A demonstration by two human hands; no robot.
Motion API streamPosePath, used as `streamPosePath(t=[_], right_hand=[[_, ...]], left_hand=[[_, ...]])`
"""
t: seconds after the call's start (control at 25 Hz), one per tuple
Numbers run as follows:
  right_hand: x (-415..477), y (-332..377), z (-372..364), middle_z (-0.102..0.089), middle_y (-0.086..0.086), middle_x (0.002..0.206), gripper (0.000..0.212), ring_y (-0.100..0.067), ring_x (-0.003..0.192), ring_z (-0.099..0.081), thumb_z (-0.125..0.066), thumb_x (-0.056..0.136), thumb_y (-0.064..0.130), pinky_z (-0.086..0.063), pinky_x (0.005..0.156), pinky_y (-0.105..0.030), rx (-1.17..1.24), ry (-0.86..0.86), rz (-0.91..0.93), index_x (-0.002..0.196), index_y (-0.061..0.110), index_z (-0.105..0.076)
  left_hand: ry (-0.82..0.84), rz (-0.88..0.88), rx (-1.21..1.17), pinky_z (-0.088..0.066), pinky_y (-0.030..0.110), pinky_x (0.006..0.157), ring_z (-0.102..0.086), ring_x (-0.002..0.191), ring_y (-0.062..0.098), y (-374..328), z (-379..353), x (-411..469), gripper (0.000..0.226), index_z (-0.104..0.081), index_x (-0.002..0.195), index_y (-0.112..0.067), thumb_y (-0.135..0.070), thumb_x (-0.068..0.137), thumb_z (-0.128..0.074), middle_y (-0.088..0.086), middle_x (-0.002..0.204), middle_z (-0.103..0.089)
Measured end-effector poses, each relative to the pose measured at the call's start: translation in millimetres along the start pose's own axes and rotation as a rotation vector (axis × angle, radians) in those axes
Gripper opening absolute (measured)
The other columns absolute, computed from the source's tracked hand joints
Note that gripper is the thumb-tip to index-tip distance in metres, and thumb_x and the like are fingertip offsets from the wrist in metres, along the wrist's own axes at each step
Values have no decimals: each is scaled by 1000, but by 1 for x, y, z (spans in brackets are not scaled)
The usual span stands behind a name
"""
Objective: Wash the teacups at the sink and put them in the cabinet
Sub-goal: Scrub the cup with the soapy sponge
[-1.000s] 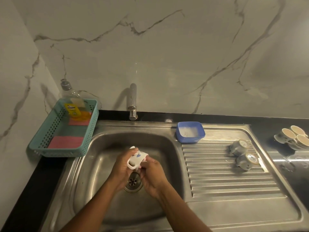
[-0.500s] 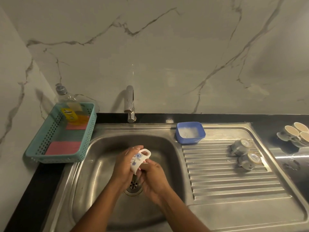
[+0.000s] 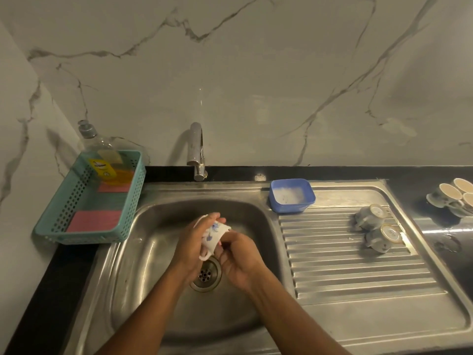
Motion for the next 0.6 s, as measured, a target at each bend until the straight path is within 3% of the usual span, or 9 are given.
streamPosePath(t=[0.04,0.08,0.2,0.28,0.36,0.44,0.48,0.52,0.6], right_hand=[[2,2,-4,-72,-27,107,27,-25,90,-72,-49,91,-10,-58,83,-34,-4,-5,46,109,-9,-70],[-2,12,-4,-74,-20,102,28,-17,89,-72,-50,91,-8,-57,80,-31,-224,-20,187,108,-6,-71],[-22,23,-7,-73,-12,96,23,1,86,-61,-50,84,-3,-49,77,-22,-1175,67,696,95,-2,-70],[-20,13,3,-73,-17,98,20,-5,88,-61,-53,80,-2,-45,79,-18,-1418,167,706,89,-3,-71],[-12,24,20,-73,-14,84,16,-9,76,-65,-58,78,0,-47,70,-24,-1223,22,512,81,-3,-74],[-5,13,32,-74,-13,82,20,-14,74,-70,-57,84,-2,-58,68,-31,-426,-103,104,90,-2,-76],[-4,7,21,-74,-17,88,23,-19,77,-73,-52,90,-6,-61,72,-32,-57,-56,10,98,-5,-74],[-4,5,11,-74,-19,92,25,-20,79,-73,-48,93,-9,-61,74,-30,99,-53,9,103,-8,-71],[-10,18,6,-72,-12,85,25,-12,74,-67,-48,93,-9,-55,66,-23,-279,-96,289,95,-2,-72]], left_hand=[[6,-13,-73,-53,39,80,-71,87,30,-6,-2,1,25,-78,95,-10,-30,81,-72,18,99,-75],[-43,16,-93,-52,37,76,-70,82,29,-3,2,8,24,-76,92,-8,-28,80,-72,18,92,-74],[-213,291,51,-47,32,60,-62,60,24,31,16,14,25,-70,79,-8,-28,69,-78,12,70,-67],[-188,424,139,-48,31,59,-62,57,23,51,16,7,27,-69,84,-9,-32,72,-77,10,69,-68],[-101,396,119,-49,32,62,-64,63,22,53,8,1,27,-71,93,-9,-36,89,-67,11,78,-71],[-9,250,20,-49,33,66,-66,73,22,35,-3,-3,31,-75,97,-9,-37,93,-64,13,88,-73],[34,161,-32,-50,35,71,-68,79,23,24,-9,-3,31,-77,98,-10,-37,92,-65,15,94,-74],[44,96,-89,-51,36,74,-69,83,25,15,-13,-2,30,-77,98,-9,-36,89,-68,17,97,-74],[-79,115,-140,-52,36,71,-68,78,27,10,-14,2,32,-75,90,-4,-34,80,-74,18,89,-73]])
Point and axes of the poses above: each hand's wrist, its own x-axis towards the middle knuckle, its own z-axis out of the back of the hand, y = z × x, the point moved 9 cm from there along x, towards the middle knuckle
